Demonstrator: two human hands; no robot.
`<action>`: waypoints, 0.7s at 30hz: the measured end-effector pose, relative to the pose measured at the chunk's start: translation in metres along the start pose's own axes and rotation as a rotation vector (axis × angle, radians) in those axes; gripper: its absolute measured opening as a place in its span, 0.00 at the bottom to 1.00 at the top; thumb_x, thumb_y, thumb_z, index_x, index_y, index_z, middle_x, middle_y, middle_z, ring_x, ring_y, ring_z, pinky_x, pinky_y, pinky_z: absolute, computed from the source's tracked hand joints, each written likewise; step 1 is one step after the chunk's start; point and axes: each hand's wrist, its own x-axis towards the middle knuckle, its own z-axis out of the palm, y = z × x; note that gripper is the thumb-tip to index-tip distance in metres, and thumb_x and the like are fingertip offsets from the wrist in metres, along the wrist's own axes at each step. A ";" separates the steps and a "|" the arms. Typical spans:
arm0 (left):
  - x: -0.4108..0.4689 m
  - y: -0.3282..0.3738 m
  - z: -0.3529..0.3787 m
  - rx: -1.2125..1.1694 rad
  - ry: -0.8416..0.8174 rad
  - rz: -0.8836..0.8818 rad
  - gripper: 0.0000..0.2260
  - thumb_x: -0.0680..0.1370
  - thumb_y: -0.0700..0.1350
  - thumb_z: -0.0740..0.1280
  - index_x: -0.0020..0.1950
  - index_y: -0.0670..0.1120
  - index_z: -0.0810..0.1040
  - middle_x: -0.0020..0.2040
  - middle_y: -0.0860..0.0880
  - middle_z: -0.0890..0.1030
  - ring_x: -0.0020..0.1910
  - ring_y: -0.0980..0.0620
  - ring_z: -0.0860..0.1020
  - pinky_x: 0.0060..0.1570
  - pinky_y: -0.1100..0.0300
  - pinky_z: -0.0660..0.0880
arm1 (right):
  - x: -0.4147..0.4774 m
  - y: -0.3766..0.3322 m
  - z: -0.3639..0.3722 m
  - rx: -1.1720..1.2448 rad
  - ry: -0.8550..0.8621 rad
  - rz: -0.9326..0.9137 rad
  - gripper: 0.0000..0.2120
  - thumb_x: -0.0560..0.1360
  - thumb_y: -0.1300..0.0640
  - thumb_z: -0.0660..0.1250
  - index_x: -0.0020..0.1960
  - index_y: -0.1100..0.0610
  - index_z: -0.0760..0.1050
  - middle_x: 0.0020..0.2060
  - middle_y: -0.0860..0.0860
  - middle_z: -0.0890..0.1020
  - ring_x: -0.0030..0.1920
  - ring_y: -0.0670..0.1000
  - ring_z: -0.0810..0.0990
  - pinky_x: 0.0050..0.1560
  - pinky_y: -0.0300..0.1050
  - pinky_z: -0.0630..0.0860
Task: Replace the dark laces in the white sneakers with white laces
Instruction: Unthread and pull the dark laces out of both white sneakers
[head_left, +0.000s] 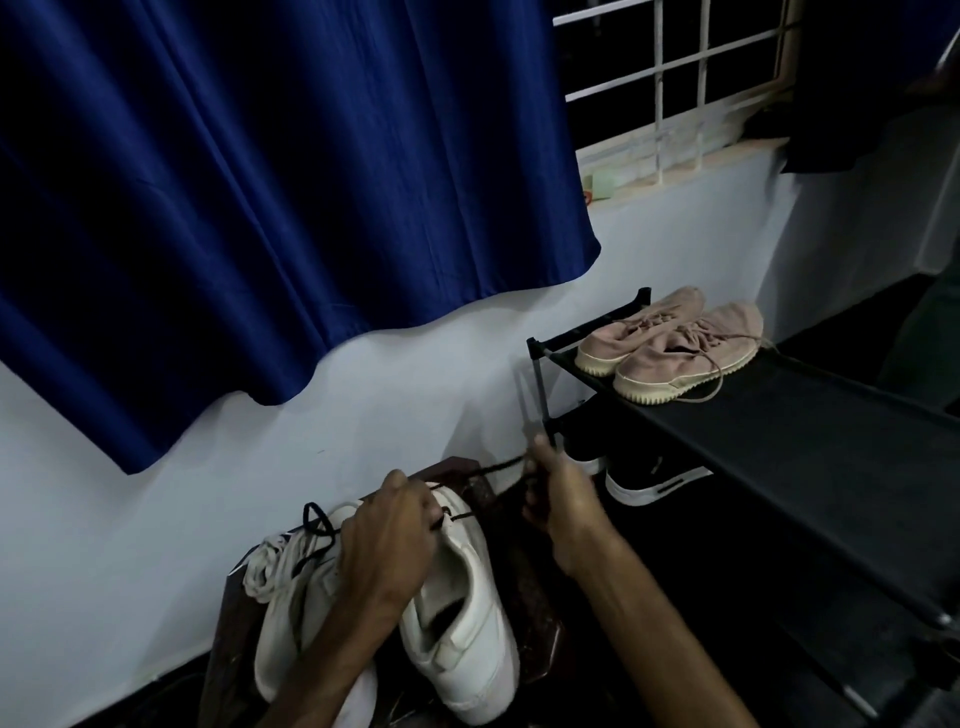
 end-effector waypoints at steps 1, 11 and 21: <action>-0.002 0.000 0.001 -0.013 0.028 -0.030 0.05 0.80 0.48 0.62 0.48 0.51 0.77 0.51 0.51 0.73 0.50 0.46 0.79 0.48 0.50 0.75 | -0.008 0.010 0.001 -0.100 0.012 -0.048 0.16 0.80 0.50 0.61 0.35 0.54 0.71 0.24 0.46 0.71 0.23 0.43 0.67 0.25 0.37 0.63; 0.008 -0.011 0.024 -0.332 -0.068 -0.163 0.03 0.78 0.43 0.66 0.44 0.47 0.76 0.45 0.46 0.83 0.49 0.44 0.79 0.48 0.53 0.73 | -0.036 0.064 0.020 -0.706 0.131 -0.407 0.30 0.69 0.39 0.71 0.60 0.51 0.59 0.53 0.49 0.79 0.54 0.52 0.80 0.51 0.42 0.73; 0.032 -0.054 -0.041 -1.026 0.144 -0.546 0.05 0.82 0.37 0.60 0.52 0.42 0.76 0.47 0.43 0.79 0.34 0.47 0.75 0.24 0.59 0.75 | -0.049 0.072 0.031 -1.033 0.389 -0.537 0.16 0.78 0.45 0.59 0.59 0.53 0.59 0.49 0.51 0.79 0.52 0.54 0.80 0.47 0.48 0.73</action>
